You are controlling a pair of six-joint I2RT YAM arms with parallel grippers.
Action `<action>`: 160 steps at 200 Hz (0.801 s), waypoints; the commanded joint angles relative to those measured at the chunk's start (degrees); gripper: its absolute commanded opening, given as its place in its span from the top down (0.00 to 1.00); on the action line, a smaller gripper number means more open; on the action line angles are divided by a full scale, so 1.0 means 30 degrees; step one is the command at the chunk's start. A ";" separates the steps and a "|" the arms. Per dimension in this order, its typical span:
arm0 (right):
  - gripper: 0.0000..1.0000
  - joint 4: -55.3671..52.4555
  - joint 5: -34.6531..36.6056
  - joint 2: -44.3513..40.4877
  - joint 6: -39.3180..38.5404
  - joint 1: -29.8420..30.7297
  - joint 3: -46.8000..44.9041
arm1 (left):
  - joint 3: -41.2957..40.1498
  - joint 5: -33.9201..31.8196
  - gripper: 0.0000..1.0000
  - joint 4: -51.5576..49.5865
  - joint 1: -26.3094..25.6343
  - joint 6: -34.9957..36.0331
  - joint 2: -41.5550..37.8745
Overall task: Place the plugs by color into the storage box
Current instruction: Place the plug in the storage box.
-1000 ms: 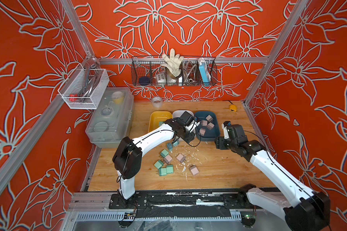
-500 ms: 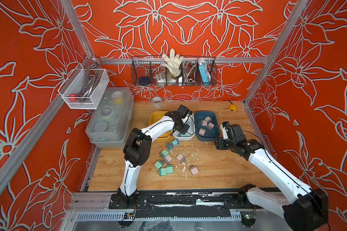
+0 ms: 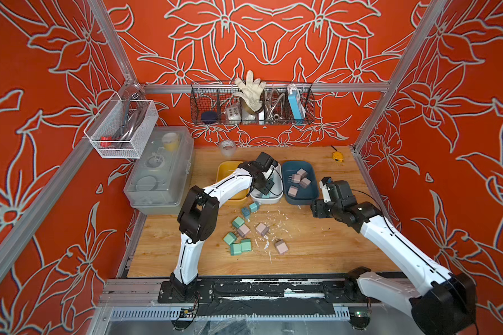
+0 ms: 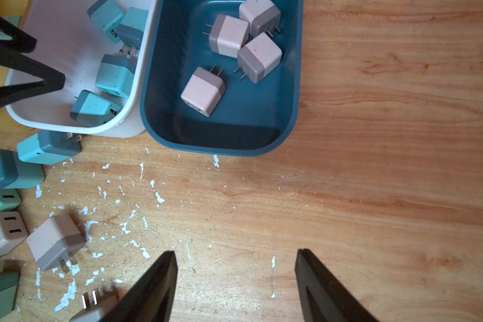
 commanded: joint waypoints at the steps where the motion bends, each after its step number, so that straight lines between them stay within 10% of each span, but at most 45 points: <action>1: 0.27 -0.0241 -0.0266 -0.0114 0.0183 -0.0008 0.0315 | -0.0162 -0.0077 0.45 -0.0125 -0.0047 -0.0003 -0.1160; 160: 0.29 0.0138 -0.3315 0.0403 0.2241 0.0034 -0.0106 | -0.6130 0.0888 0.46 0.0783 -0.0047 -0.0584 -0.8578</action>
